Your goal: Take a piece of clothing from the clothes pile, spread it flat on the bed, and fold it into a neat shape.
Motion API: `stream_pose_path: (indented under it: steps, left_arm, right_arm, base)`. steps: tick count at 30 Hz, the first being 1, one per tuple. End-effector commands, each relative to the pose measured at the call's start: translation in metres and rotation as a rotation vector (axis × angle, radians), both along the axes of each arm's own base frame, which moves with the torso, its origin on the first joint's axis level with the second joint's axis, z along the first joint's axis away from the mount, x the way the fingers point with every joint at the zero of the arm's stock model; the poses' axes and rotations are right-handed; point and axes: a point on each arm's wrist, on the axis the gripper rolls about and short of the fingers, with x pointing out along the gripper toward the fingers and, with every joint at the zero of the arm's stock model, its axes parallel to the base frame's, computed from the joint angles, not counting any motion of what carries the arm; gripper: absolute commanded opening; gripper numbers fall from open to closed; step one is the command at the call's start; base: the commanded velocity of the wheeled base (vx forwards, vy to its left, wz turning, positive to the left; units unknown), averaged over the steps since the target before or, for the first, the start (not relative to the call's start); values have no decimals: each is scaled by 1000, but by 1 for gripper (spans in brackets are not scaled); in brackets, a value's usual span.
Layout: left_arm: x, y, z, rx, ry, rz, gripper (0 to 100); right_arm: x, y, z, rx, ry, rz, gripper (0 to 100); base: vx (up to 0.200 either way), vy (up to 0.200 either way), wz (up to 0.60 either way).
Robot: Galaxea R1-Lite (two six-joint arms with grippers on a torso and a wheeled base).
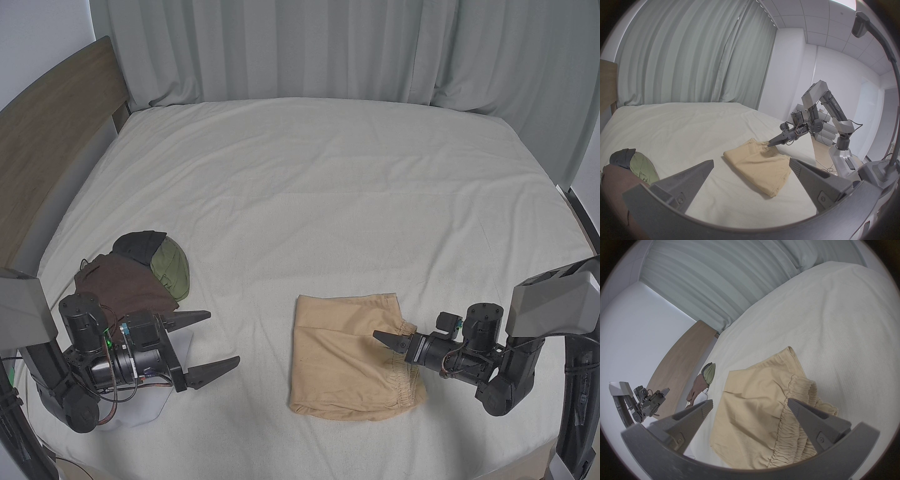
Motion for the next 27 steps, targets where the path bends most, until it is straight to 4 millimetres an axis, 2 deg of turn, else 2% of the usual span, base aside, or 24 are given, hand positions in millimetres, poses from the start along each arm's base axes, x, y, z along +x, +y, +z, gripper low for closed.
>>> stream_pose_path:
  steps: [1,19,27]
  left_arm:
    - [-1,0,-1,1,5,0,100]
    - [-1,0,0,1,1,0,100]
    - [-1,0,0,1,0,0,100]
  right_arm:
    - [0,-1,-4,-4,12,-1,100]
    - [8,-2,-15,-20,19,-42,100]
    - [8,-2,-14,-20,17,-43,100]
  base:
    - [0,0,0]
    - [0,0,0]
    - [0,0,0]
